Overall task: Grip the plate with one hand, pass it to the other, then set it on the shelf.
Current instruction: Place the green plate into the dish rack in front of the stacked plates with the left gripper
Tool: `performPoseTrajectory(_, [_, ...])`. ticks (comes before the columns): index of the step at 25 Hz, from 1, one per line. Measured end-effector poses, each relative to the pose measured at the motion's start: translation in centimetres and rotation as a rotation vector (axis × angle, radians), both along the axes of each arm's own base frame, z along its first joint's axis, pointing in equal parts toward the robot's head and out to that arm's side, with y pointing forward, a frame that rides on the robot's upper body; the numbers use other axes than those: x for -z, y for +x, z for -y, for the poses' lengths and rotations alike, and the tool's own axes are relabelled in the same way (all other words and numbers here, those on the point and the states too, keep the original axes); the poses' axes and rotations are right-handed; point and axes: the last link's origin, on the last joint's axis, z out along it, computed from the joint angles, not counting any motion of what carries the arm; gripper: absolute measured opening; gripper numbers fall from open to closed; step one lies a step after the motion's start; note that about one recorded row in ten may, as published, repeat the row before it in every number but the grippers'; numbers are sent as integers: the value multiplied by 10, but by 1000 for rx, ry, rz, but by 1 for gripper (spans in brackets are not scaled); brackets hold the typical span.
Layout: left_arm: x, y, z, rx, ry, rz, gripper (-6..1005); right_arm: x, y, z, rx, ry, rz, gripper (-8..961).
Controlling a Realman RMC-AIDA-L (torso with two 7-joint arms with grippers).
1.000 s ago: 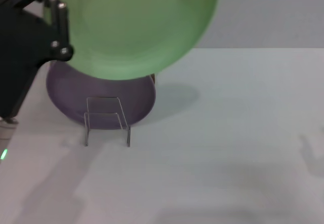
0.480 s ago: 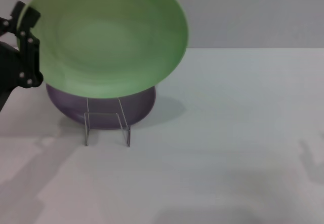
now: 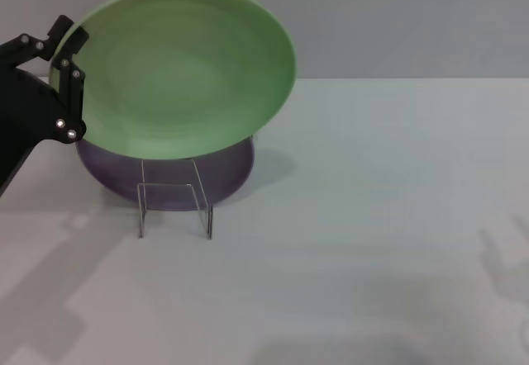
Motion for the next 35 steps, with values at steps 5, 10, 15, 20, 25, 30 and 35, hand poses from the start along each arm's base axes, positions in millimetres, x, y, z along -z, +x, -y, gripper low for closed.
performPoseTrajectory(5, [-1,2,-3,20,17,-42,56,1,-2,0,-8,-7,-2,600])
performPoseTrajectory(10, [-1,1,-6,33,23,-87,56,2,-3,-1,-14,-4,-2,600])
performPoseTrajectory(15, [-1,0,-10,43,29,-145,56,2,-4,-1,-18,-3,-2,600])
performPoseTrajectory(20, [-3,-3,-13,38,27,-171,56,1,-5,-2,-24,-2,-2,600])
performPoseTrajectory(25, [-5,-7,-15,29,28,-195,57,1,-6,-5,-34,-1,-2,600])
performPoseTrajectory(30, [-8,-10,-17,23,25,-221,57,1,-8,-8,-42,0,0,599])
performPoseTrajectory(35, [-9,-13,-18,16,19,-246,57,1,-9,-9,-47,1,1,599])
